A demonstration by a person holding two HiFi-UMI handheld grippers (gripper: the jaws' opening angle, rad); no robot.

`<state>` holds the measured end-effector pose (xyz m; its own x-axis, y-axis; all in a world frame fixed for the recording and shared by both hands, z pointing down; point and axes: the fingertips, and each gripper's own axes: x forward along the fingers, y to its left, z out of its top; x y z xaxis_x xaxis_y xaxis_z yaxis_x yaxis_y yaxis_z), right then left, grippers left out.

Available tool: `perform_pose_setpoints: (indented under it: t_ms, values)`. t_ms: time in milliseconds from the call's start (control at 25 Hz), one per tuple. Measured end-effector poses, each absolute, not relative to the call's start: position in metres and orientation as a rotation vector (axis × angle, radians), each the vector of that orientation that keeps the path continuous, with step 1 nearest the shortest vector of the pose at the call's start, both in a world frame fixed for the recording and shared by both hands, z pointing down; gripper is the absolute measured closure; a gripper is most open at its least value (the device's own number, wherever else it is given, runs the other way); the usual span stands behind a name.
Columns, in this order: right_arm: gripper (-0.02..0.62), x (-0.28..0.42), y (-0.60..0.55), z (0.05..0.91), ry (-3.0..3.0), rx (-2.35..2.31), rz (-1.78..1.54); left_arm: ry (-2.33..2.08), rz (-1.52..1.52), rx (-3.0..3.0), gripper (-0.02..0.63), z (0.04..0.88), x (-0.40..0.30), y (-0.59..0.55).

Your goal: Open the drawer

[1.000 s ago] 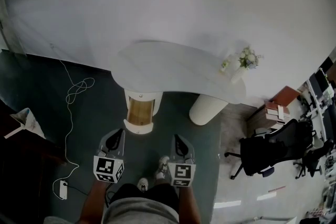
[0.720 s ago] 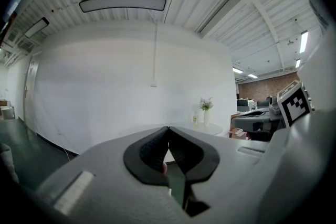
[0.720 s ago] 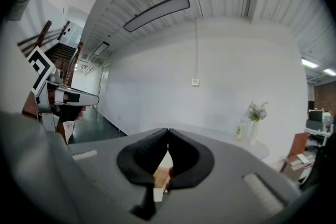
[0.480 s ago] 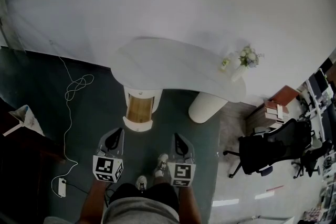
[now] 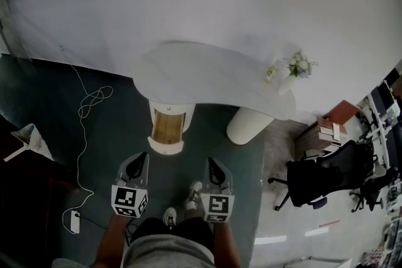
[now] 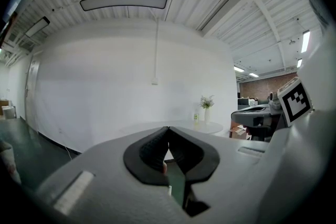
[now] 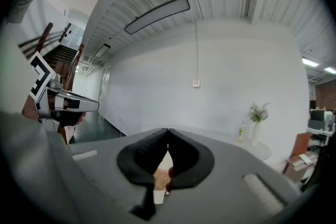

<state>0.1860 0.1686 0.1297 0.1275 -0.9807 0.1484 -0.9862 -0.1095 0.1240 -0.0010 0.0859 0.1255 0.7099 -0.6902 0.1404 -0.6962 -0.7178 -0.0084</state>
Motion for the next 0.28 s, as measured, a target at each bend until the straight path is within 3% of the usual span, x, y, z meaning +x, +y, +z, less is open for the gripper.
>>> perform_pose_setpoints:
  t_ms: [280]
  values:
    - [0.591, 0.1843, 0.169, 0.1286, -1.961, 2.201, 0.038, -1.153, 0.208, 2.866, 0.595, 0.1248, 0.0022, 0.0879]
